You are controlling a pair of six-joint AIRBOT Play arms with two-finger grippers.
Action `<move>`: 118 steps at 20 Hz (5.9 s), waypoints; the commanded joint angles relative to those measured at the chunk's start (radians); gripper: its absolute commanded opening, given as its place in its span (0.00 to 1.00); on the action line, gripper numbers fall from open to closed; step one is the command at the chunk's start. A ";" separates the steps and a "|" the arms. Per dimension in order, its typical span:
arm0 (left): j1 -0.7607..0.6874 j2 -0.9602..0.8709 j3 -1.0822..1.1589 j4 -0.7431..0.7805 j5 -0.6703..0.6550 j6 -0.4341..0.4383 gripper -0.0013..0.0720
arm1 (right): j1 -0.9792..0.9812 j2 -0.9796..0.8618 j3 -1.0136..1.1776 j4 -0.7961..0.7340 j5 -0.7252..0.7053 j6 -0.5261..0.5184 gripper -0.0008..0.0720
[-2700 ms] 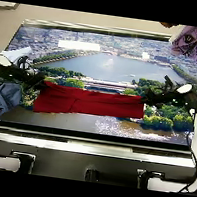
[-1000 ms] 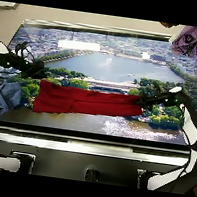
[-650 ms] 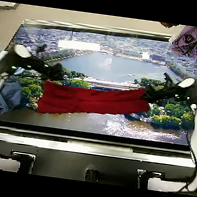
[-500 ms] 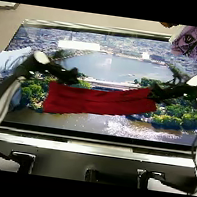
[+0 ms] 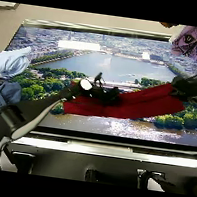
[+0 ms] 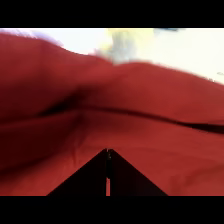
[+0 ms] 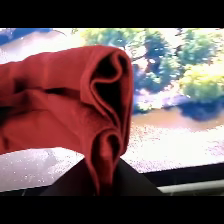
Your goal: Fold the clothes and pants, and hang the long-sleeved shirts on hangers.
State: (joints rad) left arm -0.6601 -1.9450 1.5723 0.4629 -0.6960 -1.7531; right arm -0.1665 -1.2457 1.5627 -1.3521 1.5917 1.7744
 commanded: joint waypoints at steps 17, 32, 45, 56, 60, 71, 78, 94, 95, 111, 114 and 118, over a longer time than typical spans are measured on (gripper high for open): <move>0.019 -0.108 0.438 0.281 -0.333 -0.103 0.04 | 0.017 0.019 0.090 0.072 -0.007 0.111 0.05; 0.507 0.459 0.438 0.844 -0.845 -0.093 0.04 | 0.710 -0.227 0.090 -0.008 -0.410 0.656 0.05; 0.542 0.462 0.436 0.843 -0.886 -0.079 0.04 | 0.832 -0.476 0.090 0.040 -0.586 0.647 0.33; 0.537 0.463 0.437 0.843 -0.932 -0.080 0.05 | 0.442 -0.252 0.090 0.174 -0.318 0.149 0.89; 0.540 0.467 0.437 0.843 -0.950 -0.080 0.05 | 0.096 -0.230 0.023 0.311 -0.201 -0.158 0.93; 0.541 0.463 0.437 0.843 -0.946 -0.080 0.05 | -0.091 -0.395 -0.516 0.763 -0.293 -0.603 0.91; 0.540 0.463 0.437 0.843 -0.946 -0.080 0.05 | 0.007 -0.430 -0.516 0.754 -0.406 -0.565 0.81; 0.538 0.463 0.437 0.843 -0.946 -0.080 0.05 | 0.057 -0.433 -0.090 0.452 -0.426 -0.215 0.05; 0.538 0.463 0.437 0.843 -0.946 -0.080 0.05 | 0.048 -0.433 -0.030 0.420 -0.414 -0.178 0.05; 0.538 0.463 0.436 0.843 -0.946 -0.079 0.05 | -0.319 -0.426 0.424 0.223 -0.332 0.073 0.05; 0.538 0.463 0.437 0.843 -0.947 -0.079 0.05 | -0.410 -0.419 0.424 0.126 -0.254 0.075 0.05; 0.538 0.463 0.437 0.843 -0.961 -0.079 0.05 | -0.529 -0.416 0.421 -0.007 -0.131 0.075 0.05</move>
State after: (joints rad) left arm -0.1215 -1.4815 2.0090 1.3056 -1.6470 -1.8328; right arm -0.6147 -1.6642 1.9831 -1.2476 1.3651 1.8423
